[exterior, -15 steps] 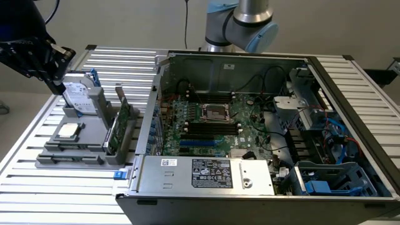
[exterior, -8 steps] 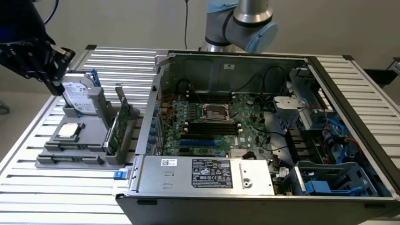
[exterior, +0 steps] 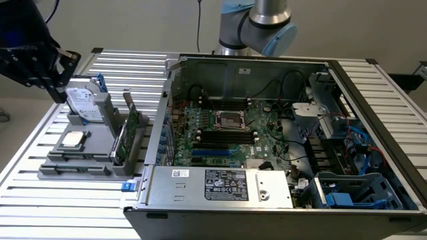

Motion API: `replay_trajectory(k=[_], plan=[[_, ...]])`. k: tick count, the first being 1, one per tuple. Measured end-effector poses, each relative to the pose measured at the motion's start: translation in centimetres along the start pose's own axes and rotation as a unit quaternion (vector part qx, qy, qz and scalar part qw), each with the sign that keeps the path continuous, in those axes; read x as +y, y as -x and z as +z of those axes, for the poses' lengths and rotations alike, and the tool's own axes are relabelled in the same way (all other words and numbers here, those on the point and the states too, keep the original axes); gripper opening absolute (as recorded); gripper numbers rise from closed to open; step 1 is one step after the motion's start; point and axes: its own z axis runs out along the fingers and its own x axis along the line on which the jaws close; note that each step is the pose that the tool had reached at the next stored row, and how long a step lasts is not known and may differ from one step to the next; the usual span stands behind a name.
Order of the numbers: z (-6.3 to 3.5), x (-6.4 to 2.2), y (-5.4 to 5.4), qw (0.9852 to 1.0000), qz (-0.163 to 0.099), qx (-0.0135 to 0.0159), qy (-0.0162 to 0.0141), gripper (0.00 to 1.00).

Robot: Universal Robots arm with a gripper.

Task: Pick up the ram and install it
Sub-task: 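Pick up the ram and move it above insertion slot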

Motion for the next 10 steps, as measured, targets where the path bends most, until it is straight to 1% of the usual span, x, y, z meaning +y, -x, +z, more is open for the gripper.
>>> replay_trajectory(k=[3, 5, 7, 10], plan=[[0.16, -0.01, 0.01, 0.9996, -0.027, 0.0019, -0.0001, 0.11], [0.28, -0.01, 0.00, 0.9990, -0.045, 0.0029, -0.0001, 0.11], [0.40, -0.02, 0.01, 0.9980, -0.063, 0.0039, -0.0002, 0.11], [0.57, -0.03, 0.00, 0.9959, -0.091, 0.0055, -0.0003, 0.11]])
